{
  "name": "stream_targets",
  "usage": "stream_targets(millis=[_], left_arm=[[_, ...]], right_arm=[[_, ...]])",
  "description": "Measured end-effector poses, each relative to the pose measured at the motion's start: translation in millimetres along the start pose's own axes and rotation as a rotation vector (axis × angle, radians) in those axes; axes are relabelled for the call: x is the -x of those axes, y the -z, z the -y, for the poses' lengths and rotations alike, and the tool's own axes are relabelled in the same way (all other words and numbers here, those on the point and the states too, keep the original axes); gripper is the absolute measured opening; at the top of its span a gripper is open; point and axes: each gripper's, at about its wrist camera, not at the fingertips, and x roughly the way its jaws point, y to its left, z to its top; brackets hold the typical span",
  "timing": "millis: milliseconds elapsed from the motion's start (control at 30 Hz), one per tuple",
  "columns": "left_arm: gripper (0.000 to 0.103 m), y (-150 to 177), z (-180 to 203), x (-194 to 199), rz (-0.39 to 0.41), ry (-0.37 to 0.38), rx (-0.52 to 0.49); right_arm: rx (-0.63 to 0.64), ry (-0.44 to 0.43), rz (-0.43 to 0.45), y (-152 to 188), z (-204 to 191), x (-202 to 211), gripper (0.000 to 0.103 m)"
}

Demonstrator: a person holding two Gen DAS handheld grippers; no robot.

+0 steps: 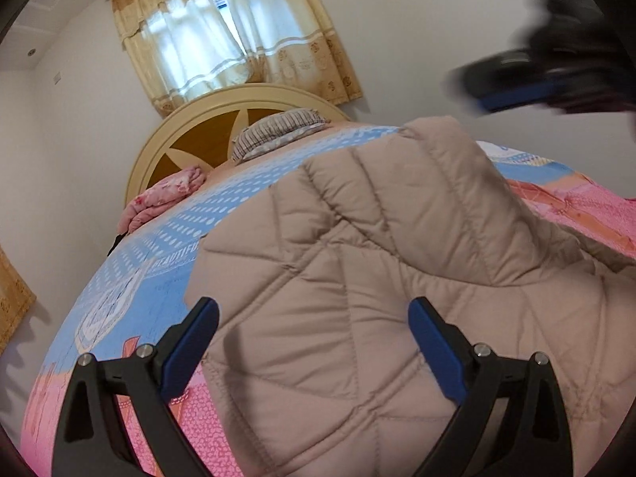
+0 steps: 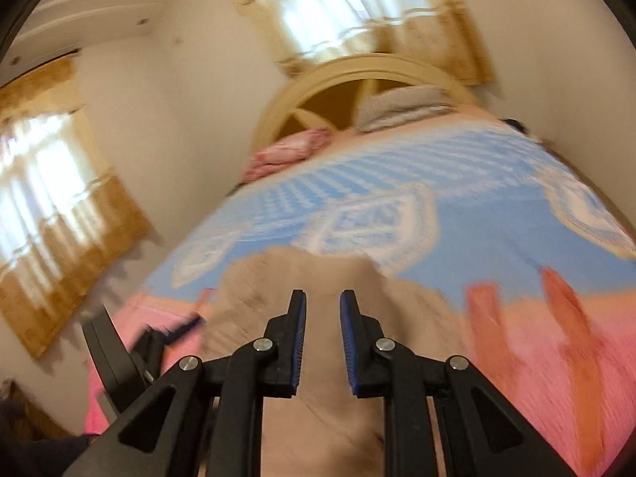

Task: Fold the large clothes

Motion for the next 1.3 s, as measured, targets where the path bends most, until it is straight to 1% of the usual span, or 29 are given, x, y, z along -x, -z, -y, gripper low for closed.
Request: stream_targets(millis=[33, 67, 100, 133, 167, 200, 267, 300, 333, 367, 400, 433, 467, 567, 700, 933, 1033, 1300], left_arm=[[0.099, 1, 3, 2, -0.002, 0.001, -0.003], [0.099, 0, 2, 9, -0.006, -0.007, -0.003], [0.099, -6, -6, 16, -0.002, -0.038, 0.018], [0.103, -11, -15, 16, 0.002, -0.082, 0.054], [0.103, -18, -24, 15, -0.008, -0.13, 0.102], [0.103, -22, -32, 13, -0.016, -0.151, 0.144], [0.103, -34, -51, 3, -0.04, -0.16, 0.269], [0.103, -38, -53, -7, -0.065, -0.174, 0.293], [0.103, -41, -51, -20, -0.108, -0.203, 0.294], [0.103, -40, -49, -30, -0.135, -0.214, 0.292], [0.103, -41, -41, -45, -0.168, -0.21, 0.277], [0.103, -40, -34, -54, -0.186, -0.223, 0.252], [0.103, -37, -25, -63, -0.2, -0.257, 0.215], [0.103, -27, -3, -77, -0.194, -0.31, 0.125], [0.103, -24, -4, -83, -0.206, -0.301, 0.139], [0.103, -12, -13, -94, -0.23, -0.219, 0.222], [0.103, -8, -14, -100, -0.24, -0.197, 0.238], [0.103, -3, -13, -106, -0.241, -0.181, 0.257]], right_arm=[[0.015, -0.028, -0.045, -5, -1, -21, 0.019], [0.05, -0.005, -0.061, -5, -2, -33, 0.019], [0.092, 0.06, -0.087, -2, 1, -50, 0.019], [0.09, 0.091, -0.12, 1, 7, -62, 0.019], [0.067, 0.103, -0.148, 8, 16, -71, 0.019], [0.049, 0.111, -0.145, 14, 24, -73, 0.019], [0.036, 0.132, -0.127, 23, 33, -72, 0.019], [0.033, 0.139, -0.125, 27, 35, -73, 0.019], [0.032, 0.151, -0.122, 31, 36, -72, 0.019], [0.034, 0.16, -0.12, 34, 39, -71, 0.019], [0.034, 0.175, -0.114, 37, 41, -70, 0.019], [0.034, 0.184, -0.112, 38, 44, -70, 0.019], [0.034, 0.19, -0.107, 41, 47, -70, 0.019], [-0.002, 0.177, -0.099, 46, 57, -74, 0.019], [-0.026, 0.164, -0.111, 54, 66, -81, 0.019], [-0.036, 0.166, -0.117, 60, 70, -89, 0.019], [-0.033, 0.174, -0.117, 62, 70, -91, 0.019], [-0.043, 0.177, -0.127, 65, 73, -95, 0.019]])
